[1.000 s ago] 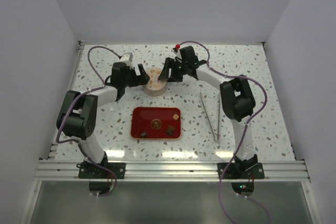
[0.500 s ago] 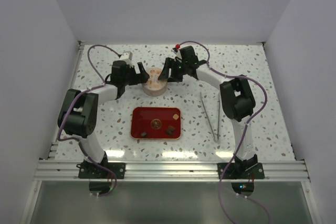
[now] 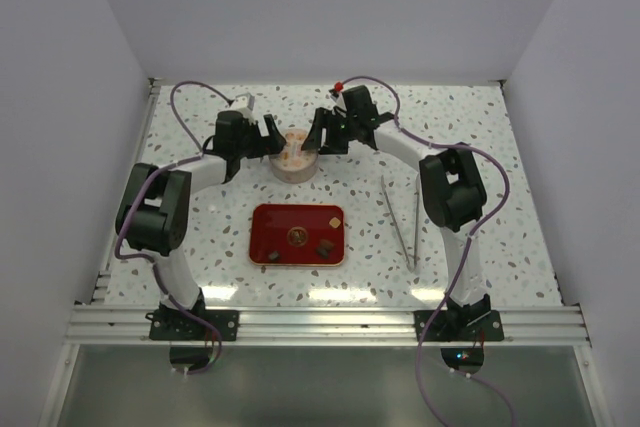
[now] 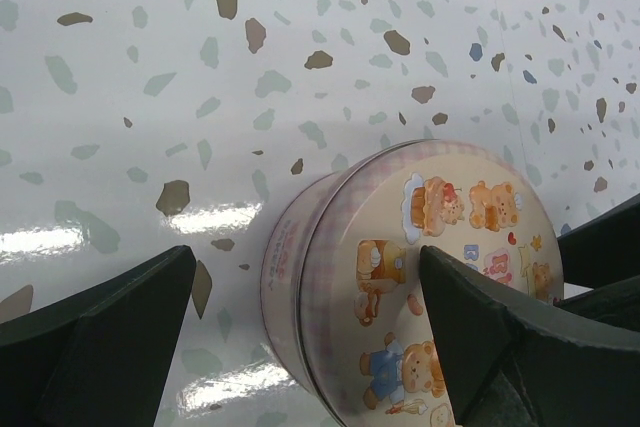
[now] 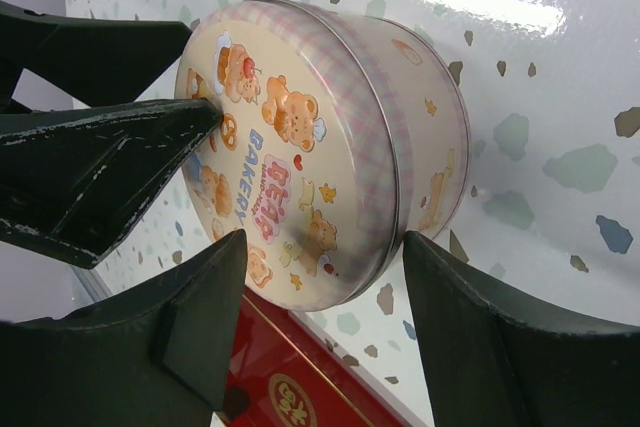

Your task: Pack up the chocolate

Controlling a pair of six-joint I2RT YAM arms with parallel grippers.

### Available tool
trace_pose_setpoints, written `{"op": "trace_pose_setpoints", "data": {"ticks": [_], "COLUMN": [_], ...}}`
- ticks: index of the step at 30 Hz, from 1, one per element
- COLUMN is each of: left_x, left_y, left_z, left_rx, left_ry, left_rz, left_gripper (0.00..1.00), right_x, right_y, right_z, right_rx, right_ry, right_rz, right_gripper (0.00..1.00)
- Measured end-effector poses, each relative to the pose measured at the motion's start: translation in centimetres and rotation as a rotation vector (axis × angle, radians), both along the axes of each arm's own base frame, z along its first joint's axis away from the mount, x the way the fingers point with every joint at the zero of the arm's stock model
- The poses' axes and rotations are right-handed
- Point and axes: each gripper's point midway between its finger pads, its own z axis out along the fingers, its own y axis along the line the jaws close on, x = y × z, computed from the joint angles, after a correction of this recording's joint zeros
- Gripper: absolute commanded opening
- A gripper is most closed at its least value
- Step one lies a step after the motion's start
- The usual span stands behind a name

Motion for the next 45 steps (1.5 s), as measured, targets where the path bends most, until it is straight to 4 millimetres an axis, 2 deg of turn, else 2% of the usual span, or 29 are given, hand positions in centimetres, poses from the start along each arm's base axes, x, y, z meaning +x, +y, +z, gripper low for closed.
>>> {"op": "trace_pose_setpoints", "data": {"ticks": [18,22,27,45], "left_x": [0.6,0.6,0.6,0.7], "left_y": [-0.2,-0.2,-0.2,-0.5], "left_z": [0.0,0.0,0.0,-0.5], "left_rx": [0.004,0.005,0.008,0.006], "left_ry": [-0.001,-0.001,-0.002,0.021], "left_rz": [-0.007,-0.007,-0.011,-0.03], "left_gripper": [1.0,1.0,1.0,0.99], "right_x": [2.6,3.4,3.5,4.2], "right_y": [-0.7,-1.3,-2.2,-3.9], "right_z": [2.1,1.4,-0.7,-0.5], "right_rx": [-0.077,-0.128,-0.2,-0.375], "right_ry": [-0.091,-0.103,-0.08,-0.144], "right_rz": [-0.048,-0.064,-0.073,-0.07], "right_gripper": [0.67,0.67,0.67,0.67]}}
